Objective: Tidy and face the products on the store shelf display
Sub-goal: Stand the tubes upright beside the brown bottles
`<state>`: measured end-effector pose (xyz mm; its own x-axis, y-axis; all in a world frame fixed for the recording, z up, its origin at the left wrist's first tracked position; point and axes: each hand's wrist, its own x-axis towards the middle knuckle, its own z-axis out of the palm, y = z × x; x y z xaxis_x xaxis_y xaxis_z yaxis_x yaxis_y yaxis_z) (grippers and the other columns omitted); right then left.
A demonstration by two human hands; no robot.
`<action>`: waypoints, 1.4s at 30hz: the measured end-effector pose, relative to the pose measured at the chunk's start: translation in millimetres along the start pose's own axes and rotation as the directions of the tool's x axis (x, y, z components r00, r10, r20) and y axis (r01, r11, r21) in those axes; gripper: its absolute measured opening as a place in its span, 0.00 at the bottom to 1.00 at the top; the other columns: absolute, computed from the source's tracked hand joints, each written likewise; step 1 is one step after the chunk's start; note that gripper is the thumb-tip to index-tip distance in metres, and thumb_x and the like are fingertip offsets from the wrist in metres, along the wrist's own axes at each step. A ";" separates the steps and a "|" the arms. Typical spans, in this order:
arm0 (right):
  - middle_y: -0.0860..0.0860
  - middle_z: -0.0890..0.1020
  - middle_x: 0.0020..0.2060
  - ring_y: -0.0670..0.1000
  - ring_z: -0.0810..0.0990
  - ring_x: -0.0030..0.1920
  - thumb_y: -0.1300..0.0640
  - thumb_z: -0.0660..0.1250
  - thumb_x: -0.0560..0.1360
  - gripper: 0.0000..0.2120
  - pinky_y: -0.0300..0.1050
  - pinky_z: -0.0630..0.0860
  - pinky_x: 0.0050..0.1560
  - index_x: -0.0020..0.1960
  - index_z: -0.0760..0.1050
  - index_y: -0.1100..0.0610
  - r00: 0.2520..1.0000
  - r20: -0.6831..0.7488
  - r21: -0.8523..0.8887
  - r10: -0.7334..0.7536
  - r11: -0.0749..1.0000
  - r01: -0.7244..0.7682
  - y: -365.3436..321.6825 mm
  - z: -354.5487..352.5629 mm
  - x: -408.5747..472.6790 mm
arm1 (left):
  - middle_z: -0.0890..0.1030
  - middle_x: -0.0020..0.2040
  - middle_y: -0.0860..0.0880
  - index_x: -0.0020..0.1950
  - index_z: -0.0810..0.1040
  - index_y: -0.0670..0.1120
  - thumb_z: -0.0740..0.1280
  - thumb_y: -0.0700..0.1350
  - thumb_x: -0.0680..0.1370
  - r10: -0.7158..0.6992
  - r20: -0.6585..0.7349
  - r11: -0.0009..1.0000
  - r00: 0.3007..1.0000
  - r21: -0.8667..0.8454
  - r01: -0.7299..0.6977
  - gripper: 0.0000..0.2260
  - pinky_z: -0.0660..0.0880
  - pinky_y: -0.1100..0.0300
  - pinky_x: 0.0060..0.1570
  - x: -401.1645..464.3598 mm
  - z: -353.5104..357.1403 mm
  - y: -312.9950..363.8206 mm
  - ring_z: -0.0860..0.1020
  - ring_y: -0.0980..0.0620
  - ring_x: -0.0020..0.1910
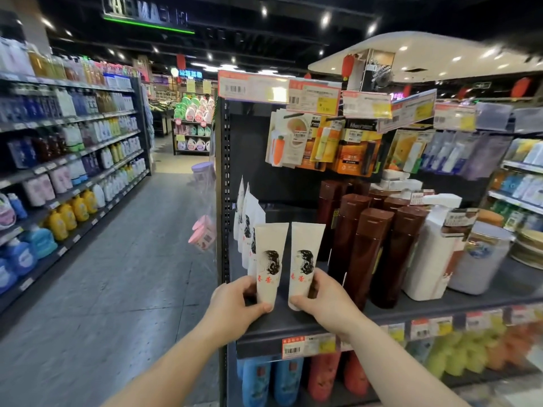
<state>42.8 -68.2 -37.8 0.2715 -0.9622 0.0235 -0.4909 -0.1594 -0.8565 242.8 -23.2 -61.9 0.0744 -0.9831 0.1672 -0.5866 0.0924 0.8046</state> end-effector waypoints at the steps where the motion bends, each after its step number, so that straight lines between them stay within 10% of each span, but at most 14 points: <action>1: 0.42 0.83 0.51 0.42 0.81 0.53 0.57 0.75 0.69 0.20 0.46 0.77 0.59 0.58 0.73 0.46 1.000 0.001 -0.003 -0.001 1.000 0.001 0.2 0.2 -0.2 | 0.82 0.50 0.64 0.57 0.76 0.61 0.75 0.51 0.70 -0.002 -0.003 1.000 1.000 0.008 0.002 0.18 0.76 0.55 0.59 0.0 0.8 -0.6 0.78 0.65 0.51; 27: 0.43 0.82 0.52 0.44 0.81 0.53 0.56 0.77 0.66 0.25 0.50 0.78 0.60 0.57 0.71 0.44 0.999 -0.040 0.026 0.035 0.999 -0.034 -5.8 -1.6 -7.0 | 0.80 0.54 0.60 0.63 0.75 0.55 0.77 0.50 0.68 -0.073 0.056 0.994 0.996 -0.080 0.078 0.24 0.75 0.61 0.59 -4.3 -9.9 7.3 0.77 0.65 0.54; 42: 0.48 0.75 0.66 0.47 0.74 0.65 0.51 0.75 0.70 0.39 0.44 0.70 0.66 0.75 0.60 0.52 0.995 -0.096 -0.046 -0.035 0.998 0.030 -5.9 -10.3 -46.5 | 0.73 0.66 0.51 0.69 0.70 0.49 0.76 0.52 0.68 -0.169 -0.318 0.984 0.933 -0.006 0.176 0.32 0.69 0.54 0.62 -45.5 1.5 47.8 0.71 0.53 0.64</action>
<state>24.5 -24.8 -28.5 0.2073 -0.9729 0.1027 -0.5197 -0.1985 -0.8310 210.1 25.7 -32.0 0.4249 -0.8827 0.2009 -0.5592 -0.0814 0.8250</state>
